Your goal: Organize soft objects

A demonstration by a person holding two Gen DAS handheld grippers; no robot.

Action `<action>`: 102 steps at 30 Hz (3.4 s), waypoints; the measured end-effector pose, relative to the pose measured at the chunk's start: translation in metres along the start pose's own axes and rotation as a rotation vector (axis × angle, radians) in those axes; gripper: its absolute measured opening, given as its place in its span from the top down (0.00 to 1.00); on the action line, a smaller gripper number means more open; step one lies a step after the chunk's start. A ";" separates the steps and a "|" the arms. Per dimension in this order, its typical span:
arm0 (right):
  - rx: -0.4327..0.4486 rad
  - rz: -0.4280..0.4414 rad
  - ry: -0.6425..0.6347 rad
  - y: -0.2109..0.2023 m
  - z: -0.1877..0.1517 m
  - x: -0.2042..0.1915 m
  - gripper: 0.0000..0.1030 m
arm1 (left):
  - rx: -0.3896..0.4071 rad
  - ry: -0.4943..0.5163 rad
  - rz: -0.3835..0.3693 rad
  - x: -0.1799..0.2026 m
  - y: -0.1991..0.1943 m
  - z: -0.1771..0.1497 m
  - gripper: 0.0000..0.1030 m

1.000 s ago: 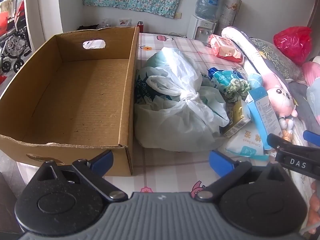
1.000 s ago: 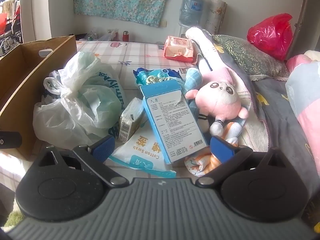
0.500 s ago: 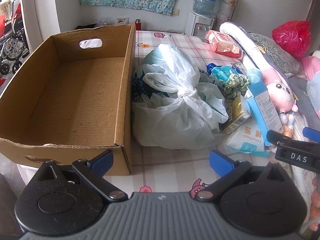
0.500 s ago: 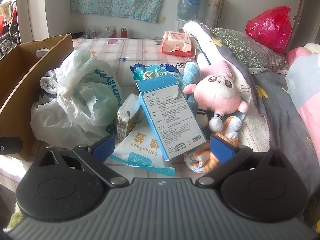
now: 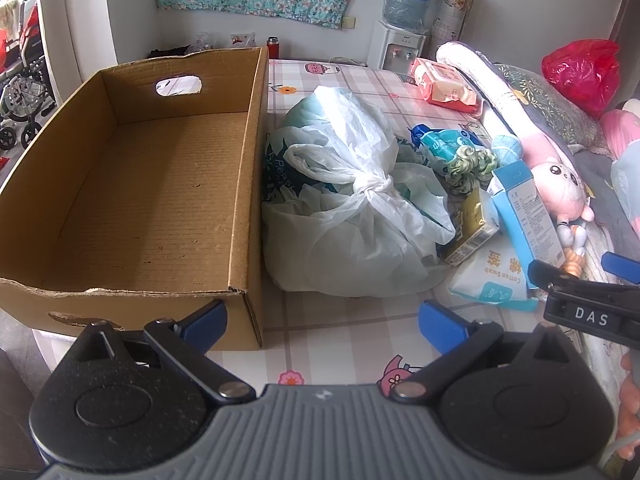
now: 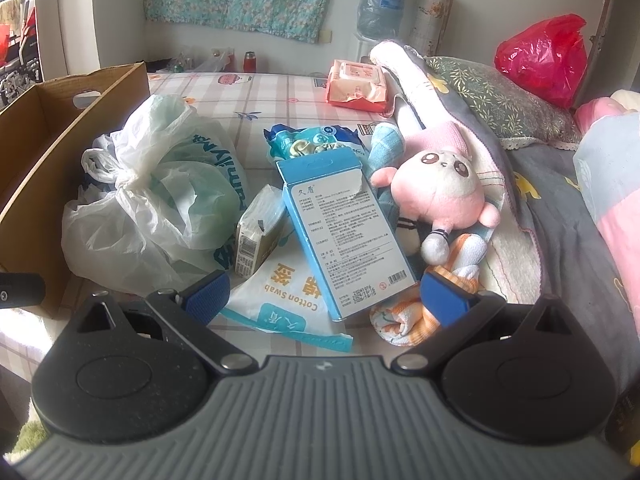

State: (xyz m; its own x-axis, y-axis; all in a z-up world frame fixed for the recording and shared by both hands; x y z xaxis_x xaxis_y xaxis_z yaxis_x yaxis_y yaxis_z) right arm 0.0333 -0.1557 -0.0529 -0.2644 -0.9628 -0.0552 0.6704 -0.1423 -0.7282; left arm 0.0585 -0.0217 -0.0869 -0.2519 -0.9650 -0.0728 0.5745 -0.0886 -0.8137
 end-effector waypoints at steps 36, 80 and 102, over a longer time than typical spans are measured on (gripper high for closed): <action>-0.014 0.013 0.004 0.003 -0.004 0.000 0.01 | -0.006 -0.010 0.002 -0.003 0.000 -0.003 0.00; 0.081 0.114 0.129 0.014 0.046 0.126 0.11 | 0.160 0.355 -0.287 0.151 0.059 0.065 0.07; -0.272 0.420 0.102 0.097 0.056 0.064 0.56 | 0.103 0.259 -0.465 0.181 0.099 0.077 0.59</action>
State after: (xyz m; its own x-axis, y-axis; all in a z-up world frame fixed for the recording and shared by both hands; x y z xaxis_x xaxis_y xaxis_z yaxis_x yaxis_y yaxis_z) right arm 0.1202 -0.2440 -0.0887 -0.0862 -0.8947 -0.4383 0.5318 0.3307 -0.7796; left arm 0.1304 -0.2240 -0.1362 -0.6740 -0.7271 0.1307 0.4268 -0.5277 -0.7344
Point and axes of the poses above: each gripper's, at about its wrist camera, not at the fingertips, and y roughly the way its jaws point, x to its right, z to its top, the point moved 10 cm from there along y, roughly the way its jaws point, and after that the axes turned 15 degrees about y, right-handed, at the moved point
